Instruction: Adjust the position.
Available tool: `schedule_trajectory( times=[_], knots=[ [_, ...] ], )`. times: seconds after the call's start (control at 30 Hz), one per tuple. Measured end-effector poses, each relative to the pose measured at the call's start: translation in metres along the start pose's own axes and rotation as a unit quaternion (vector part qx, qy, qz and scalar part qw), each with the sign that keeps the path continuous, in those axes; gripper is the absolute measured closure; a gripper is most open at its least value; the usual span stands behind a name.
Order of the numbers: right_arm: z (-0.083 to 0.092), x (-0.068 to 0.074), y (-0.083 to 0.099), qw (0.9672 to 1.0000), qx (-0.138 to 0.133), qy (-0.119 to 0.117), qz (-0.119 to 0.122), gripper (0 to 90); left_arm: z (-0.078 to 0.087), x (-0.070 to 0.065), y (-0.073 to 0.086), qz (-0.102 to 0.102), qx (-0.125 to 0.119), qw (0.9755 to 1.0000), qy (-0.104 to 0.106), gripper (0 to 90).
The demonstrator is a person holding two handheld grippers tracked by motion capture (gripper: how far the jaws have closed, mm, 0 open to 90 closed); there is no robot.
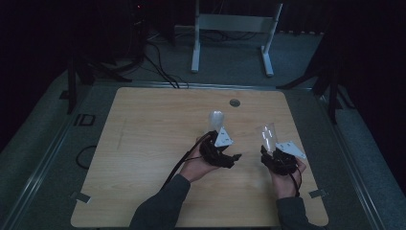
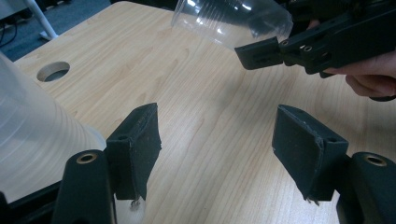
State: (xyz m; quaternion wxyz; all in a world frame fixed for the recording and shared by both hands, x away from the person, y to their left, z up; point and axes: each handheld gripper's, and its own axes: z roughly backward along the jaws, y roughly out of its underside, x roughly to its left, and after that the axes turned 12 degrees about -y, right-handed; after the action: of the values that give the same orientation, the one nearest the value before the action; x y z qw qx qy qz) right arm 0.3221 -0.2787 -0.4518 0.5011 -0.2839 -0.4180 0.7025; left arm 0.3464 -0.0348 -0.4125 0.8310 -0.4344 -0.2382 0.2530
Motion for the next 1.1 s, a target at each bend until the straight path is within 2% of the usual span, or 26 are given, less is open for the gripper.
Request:
schedule_trajectory(
  times=[0.3,0.47,0.63,1.1],
  knots=[
    [0.0,-0.001,0.004,0.9998,-0.015,0.005,-0.008,41.7,-0.002,-0.004,-0.005,0.001,-0.002,1.0,0.0,31.8],
    [0.002,-0.001,0.005,0.9994,-0.032,0.01,-0.011,41.7,-0.004,-0.005,-0.006,0.002,-0.001,1.0,0.001,31.8],
    [0.002,0.0,0.006,0.9991,-0.04,0.013,-0.008,41.7,-0.006,-0.006,-0.007,0.005,0.0,1.0,0.001,31.8],
    [0.007,0.0,0.006,0.9973,-0.07,0.02,-0.007,41.6,-0.012,-0.005,-0.011,0.03,-0.003,0.9995,0.002,31.8]
  ],
)
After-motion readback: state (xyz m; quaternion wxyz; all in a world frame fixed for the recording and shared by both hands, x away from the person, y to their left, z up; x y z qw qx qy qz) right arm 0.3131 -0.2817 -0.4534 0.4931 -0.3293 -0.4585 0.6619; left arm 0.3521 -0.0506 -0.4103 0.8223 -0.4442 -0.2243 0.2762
